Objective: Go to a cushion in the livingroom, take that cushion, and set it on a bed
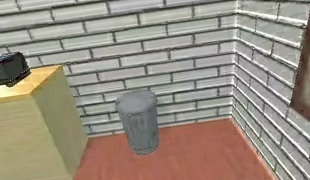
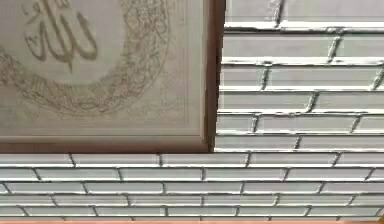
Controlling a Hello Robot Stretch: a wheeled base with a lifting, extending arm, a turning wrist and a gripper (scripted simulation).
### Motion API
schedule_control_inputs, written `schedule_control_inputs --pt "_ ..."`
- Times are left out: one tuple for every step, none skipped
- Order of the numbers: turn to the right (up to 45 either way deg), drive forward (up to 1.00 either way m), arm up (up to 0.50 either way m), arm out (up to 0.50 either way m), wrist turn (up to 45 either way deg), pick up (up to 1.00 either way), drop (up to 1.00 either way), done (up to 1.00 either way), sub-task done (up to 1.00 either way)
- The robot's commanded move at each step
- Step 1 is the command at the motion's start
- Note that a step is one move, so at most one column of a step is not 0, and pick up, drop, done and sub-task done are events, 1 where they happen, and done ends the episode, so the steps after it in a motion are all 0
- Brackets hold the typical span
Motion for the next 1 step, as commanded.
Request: schedule_control_inputs --pt "-45.0 0.00 0.00 0.00 0.0 0.00 0.00 0.00 0.00"
